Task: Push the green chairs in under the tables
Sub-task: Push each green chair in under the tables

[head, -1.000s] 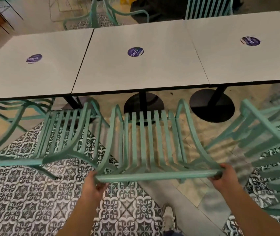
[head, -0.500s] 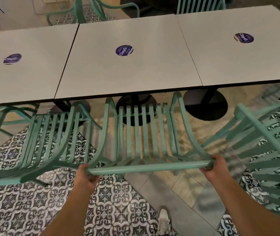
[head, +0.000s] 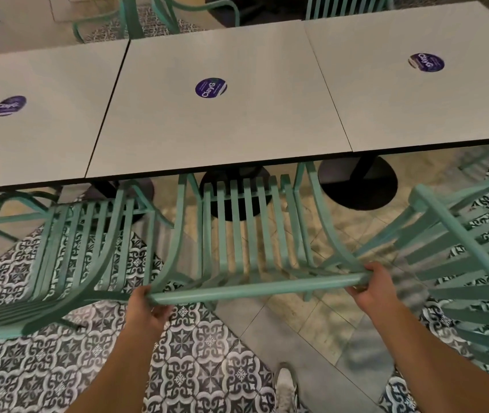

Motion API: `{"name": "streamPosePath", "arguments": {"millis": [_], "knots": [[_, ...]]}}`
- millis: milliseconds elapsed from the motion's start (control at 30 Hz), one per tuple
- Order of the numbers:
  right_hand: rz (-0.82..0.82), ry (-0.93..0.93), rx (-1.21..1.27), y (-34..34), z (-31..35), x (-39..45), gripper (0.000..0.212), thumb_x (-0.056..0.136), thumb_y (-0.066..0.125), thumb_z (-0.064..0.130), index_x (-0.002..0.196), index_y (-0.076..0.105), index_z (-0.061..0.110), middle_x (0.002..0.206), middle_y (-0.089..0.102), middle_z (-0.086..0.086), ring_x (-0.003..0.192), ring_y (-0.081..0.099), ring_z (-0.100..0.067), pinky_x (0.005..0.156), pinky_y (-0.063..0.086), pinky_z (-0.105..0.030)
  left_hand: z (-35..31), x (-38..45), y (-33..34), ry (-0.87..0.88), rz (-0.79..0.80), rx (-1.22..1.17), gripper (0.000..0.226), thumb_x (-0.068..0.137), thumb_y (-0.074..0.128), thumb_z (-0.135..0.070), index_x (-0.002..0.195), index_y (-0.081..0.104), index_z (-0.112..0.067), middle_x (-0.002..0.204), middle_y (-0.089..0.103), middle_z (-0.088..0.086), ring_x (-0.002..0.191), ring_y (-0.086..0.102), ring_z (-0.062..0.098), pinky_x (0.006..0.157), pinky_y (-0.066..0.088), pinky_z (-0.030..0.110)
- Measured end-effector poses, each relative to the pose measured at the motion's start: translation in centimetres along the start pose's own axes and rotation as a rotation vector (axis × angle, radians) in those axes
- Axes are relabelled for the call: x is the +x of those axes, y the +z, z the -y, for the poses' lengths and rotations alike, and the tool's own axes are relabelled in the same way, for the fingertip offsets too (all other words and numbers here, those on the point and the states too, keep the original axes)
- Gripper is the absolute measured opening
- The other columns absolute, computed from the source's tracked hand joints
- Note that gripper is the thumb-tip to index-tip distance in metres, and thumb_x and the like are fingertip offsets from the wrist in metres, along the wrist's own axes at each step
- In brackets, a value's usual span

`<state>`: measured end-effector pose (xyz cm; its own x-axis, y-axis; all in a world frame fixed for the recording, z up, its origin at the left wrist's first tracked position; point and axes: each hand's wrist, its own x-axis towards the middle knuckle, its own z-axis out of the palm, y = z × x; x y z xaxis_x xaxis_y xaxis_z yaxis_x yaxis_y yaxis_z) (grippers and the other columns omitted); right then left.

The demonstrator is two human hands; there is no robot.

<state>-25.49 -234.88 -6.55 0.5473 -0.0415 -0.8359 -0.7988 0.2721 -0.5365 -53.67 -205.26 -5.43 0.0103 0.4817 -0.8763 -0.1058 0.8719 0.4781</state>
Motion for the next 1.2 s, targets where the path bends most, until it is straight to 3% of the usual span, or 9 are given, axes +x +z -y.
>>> {"name": "streamPosePath", "arguments": {"millis": [133,267,600,700,800,933,1033,1133,1200], "knots": [[-0.005,0.004,0.02,0.5,0.4,0.6,0.016,0.092,0.047,0.012,0.106,0.05,0.006,0.117,0.053,-0.017,0.091,0.058,-0.028,0.085,0.051,-0.046,-0.2,0.2,0.7,0.014,0.0,-0.005,0.026,0.097,0.051,-0.026,0.117,0.053,-0.009,0.109,0.06,0.015,0.097,0.062,0.029,0.091,0.053,0.043],[-0.024,0.011,0.027,1.0,0.9,1.2,0.021,0.091,0.048,0.012,0.111,0.05,0.007,0.115,0.054,-0.018,0.103,0.057,-0.03,0.089,0.051,-0.049,-0.1,0.4,1.3,0.022,-0.03,0.015,0.017,0.097,0.052,-0.026,0.103,0.055,-0.011,0.107,0.06,0.014,0.091,0.063,0.028,0.078,0.054,0.04],[-0.012,0.012,0.036,1.0,0.6,1.7,0.002,0.091,0.049,0.011,0.089,0.05,0.01,0.091,0.053,-0.012,0.079,0.055,-0.022,0.088,0.052,-0.046,-0.2,0.3,1.6,0.026,-0.044,0.04,0.027,0.098,0.05,-0.026,0.118,0.052,-0.008,0.109,0.059,0.015,0.096,0.062,0.028,0.081,0.055,0.04],[0.01,0.027,0.041,1.0,0.6,1.6,0.004,0.09,0.048,0.012,0.091,0.05,0.009,0.102,0.055,-0.015,0.091,0.059,-0.028,0.073,0.054,-0.045,-0.3,-0.1,1.7,0.03,-0.045,0.05,0.021,0.099,0.049,-0.025,0.11,0.055,-0.007,0.105,0.06,0.014,0.094,0.062,0.027,0.092,0.053,0.042],[0.003,0.032,0.025,0.8,0.5,1.5,0.012,0.09,0.048,0.013,0.101,0.052,0.008,0.114,0.055,-0.018,0.106,0.058,-0.033,0.077,0.053,-0.045,-0.4,-0.4,1.5,0.001,-0.035,0.025,0.016,0.099,0.05,-0.024,0.097,0.053,-0.008,0.102,0.06,0.014,0.092,0.062,0.028,0.094,0.052,0.044],[0.005,0.01,-0.01,0.8,0.5,1.6,0.03,0.088,0.051,0.013,0.118,0.051,0.006,0.124,0.057,-0.019,0.112,0.059,-0.034,0.077,0.054,-0.046,-0.5,0.0,1.3,-0.001,-0.029,0.036,0.018,0.097,0.052,-0.024,0.105,0.054,-0.008,0.109,0.06,0.015,0.096,0.063,0.03,0.082,0.055,0.042],[0.01,0.02,-0.021,0.6,0.8,2.0,0.034,0.089,0.052,0.015,0.122,0.053,0.007,0.126,0.058,-0.019,0.109,0.061,-0.033,0.084,0.053,-0.05,-0.2,0.4,0.8,0.017,-0.022,0.115,0.026,0.097,0.051,-0.029,0.114,0.054,-0.009,0.115,0.059,0.019,0.102,0.062,0.033,0.084,0.056,0.045],[0.08,-0.021,-0.06,-0.3,0.5,0.7,0.028,0.092,0.054,0.026,0.118,0.056,0.014,0.128,0.058,-0.014,0.112,0.059,-0.028,0.093,0.049,-0.05,1.2,0.0,0.4,-0.005,0.118,0.241,0.044,0.093,0.055,-0.046,0.116,0.054,-0.009,0.116,0.059,0.022,0.109,0.059,0.038,0.09,0.051,0.055],[0.083,-0.085,-0.097,-1.5,-0.4,-0.4,0.043,0.092,0.057,0.037,0.13,0.052,0.018,0.133,0.053,-0.011,0.12,0.053,-0.026,0.099,0.045,-0.049,3.3,-1.0,1.2,-0.07,0.303,0.385,0.052,0.087,0.056,-0.056,0.117,0.055,-0.013,0.121,0.058,0.02,0.115,0.054,0.039,0.095,0.046,0.058]]}}
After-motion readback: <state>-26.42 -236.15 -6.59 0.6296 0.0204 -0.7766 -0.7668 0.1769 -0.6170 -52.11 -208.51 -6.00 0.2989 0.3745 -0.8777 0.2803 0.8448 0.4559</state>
